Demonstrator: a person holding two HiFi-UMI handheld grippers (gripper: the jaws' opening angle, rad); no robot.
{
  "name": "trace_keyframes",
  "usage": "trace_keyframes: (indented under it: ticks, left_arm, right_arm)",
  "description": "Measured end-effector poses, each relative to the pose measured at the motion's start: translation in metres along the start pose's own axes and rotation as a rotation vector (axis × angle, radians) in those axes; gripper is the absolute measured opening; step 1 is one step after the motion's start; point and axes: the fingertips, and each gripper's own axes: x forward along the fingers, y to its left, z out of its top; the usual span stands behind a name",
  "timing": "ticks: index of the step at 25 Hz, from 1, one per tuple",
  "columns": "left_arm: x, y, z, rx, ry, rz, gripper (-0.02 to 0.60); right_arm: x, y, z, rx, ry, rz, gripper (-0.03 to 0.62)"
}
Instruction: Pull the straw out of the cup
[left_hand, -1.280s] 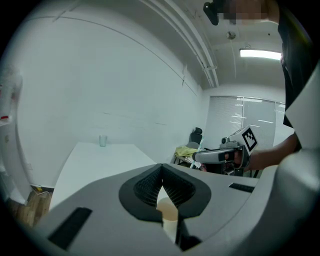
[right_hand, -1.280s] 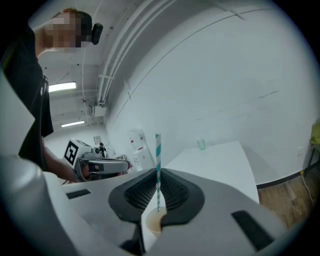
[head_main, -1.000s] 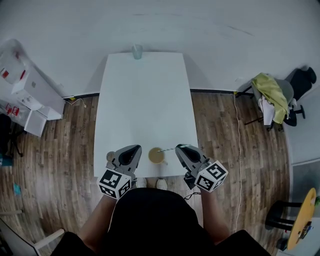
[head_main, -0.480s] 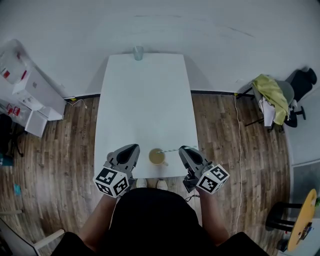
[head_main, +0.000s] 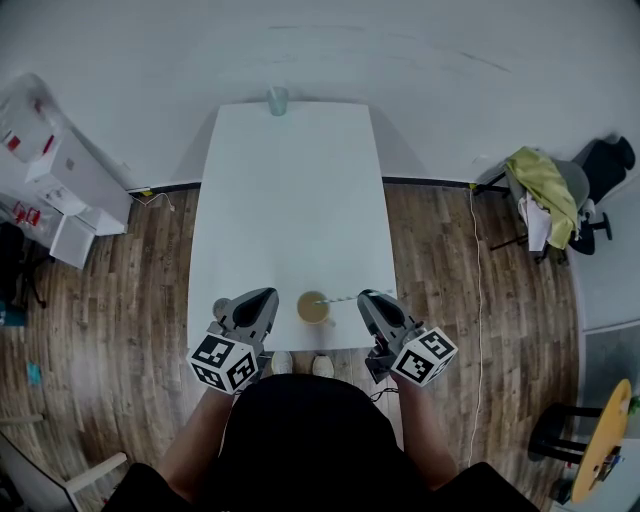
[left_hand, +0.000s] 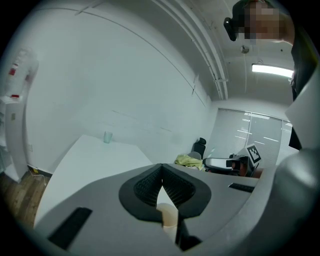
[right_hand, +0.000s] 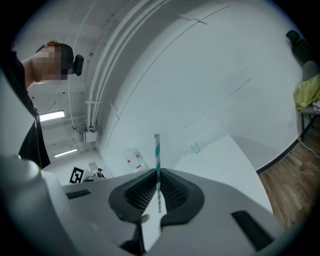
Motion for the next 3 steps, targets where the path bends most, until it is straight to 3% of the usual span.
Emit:
trace_keyframes:
  ticks: [3]
  left_arm:
    - [-0.0015,0.0,-0.0018,-0.002,0.0,0.005,0.015]
  right_arm:
    - [-0.0002,0.0003,-0.0005,-0.003,0.0,0.001,0.038]
